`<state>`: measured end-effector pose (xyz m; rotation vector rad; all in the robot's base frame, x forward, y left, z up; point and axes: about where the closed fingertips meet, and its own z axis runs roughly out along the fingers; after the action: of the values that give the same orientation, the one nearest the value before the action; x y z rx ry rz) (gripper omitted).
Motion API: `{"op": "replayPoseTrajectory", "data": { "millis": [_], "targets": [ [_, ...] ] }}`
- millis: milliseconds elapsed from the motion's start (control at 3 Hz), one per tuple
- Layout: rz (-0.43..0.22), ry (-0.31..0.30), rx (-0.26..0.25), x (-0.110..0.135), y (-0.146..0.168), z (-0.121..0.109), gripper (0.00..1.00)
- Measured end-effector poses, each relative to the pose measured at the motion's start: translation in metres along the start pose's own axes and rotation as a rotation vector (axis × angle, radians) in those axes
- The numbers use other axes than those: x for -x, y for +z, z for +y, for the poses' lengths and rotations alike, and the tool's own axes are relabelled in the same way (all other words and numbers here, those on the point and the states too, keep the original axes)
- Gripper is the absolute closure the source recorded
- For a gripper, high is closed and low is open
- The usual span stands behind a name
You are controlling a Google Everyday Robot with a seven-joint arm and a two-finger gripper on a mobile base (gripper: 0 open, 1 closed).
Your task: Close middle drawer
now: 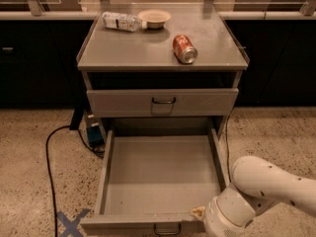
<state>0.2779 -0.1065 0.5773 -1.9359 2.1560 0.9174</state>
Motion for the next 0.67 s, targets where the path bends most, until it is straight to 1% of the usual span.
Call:
{"op": "replayPoseTrajectory", "data": {
  "millis": [333,667],
  "targets": [
    [-0.012,-0.002,0.022,-0.006,0.038,0.0,0.0],
    [0.046,0.012,0.047,-0.026,0.095,-0.011,0.0]
  ]
}}
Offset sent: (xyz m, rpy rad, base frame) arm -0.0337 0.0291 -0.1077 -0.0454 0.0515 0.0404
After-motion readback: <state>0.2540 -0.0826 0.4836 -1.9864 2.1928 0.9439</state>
